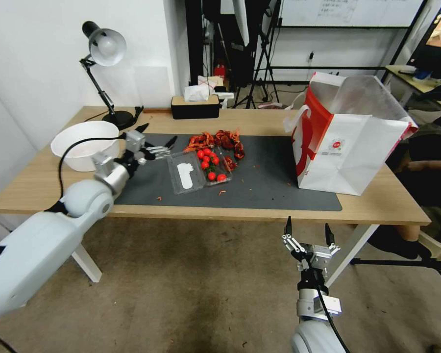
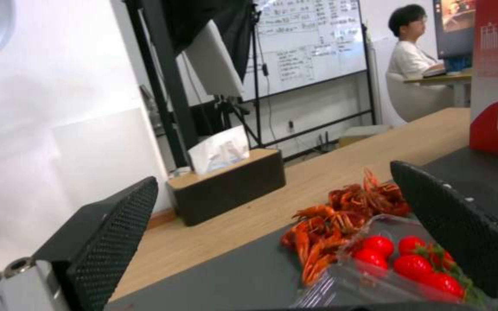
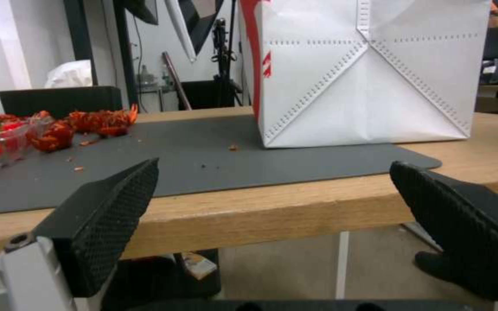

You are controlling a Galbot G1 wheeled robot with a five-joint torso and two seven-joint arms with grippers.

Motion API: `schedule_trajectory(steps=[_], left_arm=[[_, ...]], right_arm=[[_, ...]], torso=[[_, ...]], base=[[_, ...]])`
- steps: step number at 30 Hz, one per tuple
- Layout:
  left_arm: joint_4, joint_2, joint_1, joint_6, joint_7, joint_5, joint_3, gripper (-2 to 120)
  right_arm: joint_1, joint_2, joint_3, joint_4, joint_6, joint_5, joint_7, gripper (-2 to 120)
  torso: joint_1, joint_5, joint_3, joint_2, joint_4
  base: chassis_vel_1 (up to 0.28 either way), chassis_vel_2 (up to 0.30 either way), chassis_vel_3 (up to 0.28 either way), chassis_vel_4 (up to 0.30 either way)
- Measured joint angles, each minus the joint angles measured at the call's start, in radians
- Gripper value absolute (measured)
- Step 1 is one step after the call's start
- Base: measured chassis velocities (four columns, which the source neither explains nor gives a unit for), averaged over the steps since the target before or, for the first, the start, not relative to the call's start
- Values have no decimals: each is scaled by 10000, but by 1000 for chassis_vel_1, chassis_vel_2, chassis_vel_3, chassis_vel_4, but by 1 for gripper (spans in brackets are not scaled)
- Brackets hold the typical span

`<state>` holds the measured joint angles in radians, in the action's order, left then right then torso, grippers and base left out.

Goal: Pick up the trash from the table and place it into the takeout bag.

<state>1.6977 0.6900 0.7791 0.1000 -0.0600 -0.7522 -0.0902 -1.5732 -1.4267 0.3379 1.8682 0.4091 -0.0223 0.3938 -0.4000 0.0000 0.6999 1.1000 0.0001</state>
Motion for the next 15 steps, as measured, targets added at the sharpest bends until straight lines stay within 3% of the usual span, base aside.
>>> schedule_trajectory(steps=[15], left_arm=[[954,281,2953,141,91,532,-2320,100]], right_arm=[[-9,121,-58,-14,5,13,-9,100]], torso=[[0,-1,1,0,-2]], base=[[0,0,0,0]])
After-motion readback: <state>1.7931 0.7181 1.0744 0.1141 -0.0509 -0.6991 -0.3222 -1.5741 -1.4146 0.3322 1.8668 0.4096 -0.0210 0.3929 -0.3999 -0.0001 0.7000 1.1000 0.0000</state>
